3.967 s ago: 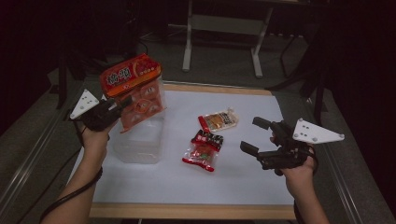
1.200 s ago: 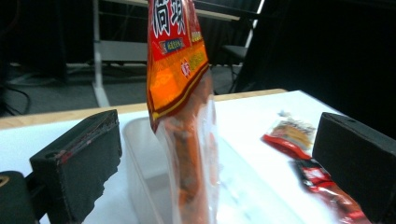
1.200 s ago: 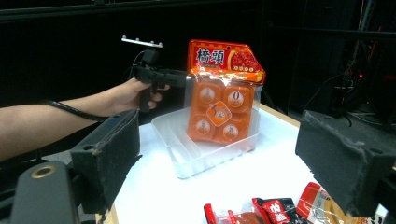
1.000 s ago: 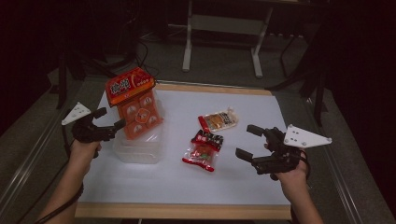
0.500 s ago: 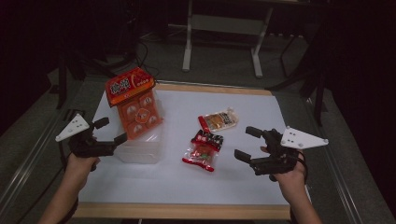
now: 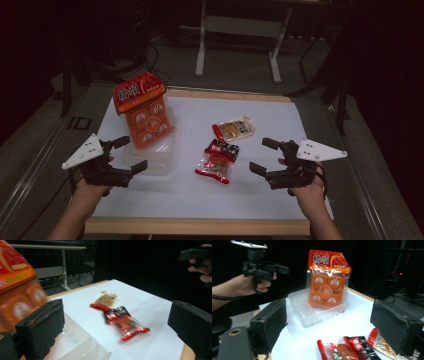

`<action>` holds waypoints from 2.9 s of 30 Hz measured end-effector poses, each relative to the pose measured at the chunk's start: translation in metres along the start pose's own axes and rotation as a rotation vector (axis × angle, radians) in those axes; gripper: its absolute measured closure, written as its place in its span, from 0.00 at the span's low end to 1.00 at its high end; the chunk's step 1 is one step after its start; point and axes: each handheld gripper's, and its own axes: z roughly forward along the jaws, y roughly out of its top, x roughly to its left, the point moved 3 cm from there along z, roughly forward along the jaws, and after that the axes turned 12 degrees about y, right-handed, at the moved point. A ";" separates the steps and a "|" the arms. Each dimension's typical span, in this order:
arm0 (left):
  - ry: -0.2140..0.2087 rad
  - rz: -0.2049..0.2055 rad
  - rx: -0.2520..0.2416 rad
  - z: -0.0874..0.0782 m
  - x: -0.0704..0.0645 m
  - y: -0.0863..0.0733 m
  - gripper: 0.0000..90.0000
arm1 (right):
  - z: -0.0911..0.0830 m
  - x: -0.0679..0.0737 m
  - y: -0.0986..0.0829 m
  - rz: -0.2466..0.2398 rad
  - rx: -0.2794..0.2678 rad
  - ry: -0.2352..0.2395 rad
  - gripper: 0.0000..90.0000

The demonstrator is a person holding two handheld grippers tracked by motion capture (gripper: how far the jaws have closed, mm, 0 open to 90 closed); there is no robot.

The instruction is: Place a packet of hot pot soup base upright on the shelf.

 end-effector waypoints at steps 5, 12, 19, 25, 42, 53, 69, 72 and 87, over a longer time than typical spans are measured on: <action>-0.077 0.007 0.009 0.006 -0.021 -0.001 0.01 | 0.004 -0.002 -0.007 -0.005 0.027 -0.016 0.16; -0.142 0.034 0.011 0.019 -0.045 -0.004 0.01 | 0.012 -0.005 -0.018 0.013 0.075 -0.028 0.16; -0.190 0.082 0.020 0.032 -0.068 -0.014 0.01 | 0.015 -0.011 -0.027 0.075 0.057 -0.004 0.14; -0.228 0.096 0.031 0.040 -0.082 -0.019 0.01 | 0.018 -0.015 -0.031 0.026 0.086 -0.026 0.14; -0.240 0.158 0.041 0.057 -0.098 -0.040 0.01 | 0.035 -0.036 -0.056 0.060 0.128 -0.099 0.14; -0.231 0.145 0.046 0.058 -0.092 -0.045 0.01 | 0.050 -0.070 -0.076 0.103 0.189 -0.116 0.22; -0.224 0.137 0.053 0.059 -0.089 -0.048 0.01 | 0.072 -0.114 -0.101 0.194 0.249 -0.155 0.38; -0.223 0.139 0.054 0.060 -0.089 -0.048 0.01 | 0.073 -0.121 -0.105 0.233 0.253 -0.158 0.41; -0.230 0.145 0.072 0.062 -0.091 -0.051 0.01 | 0.084 -0.144 -0.131 0.341 0.318 -0.203 0.47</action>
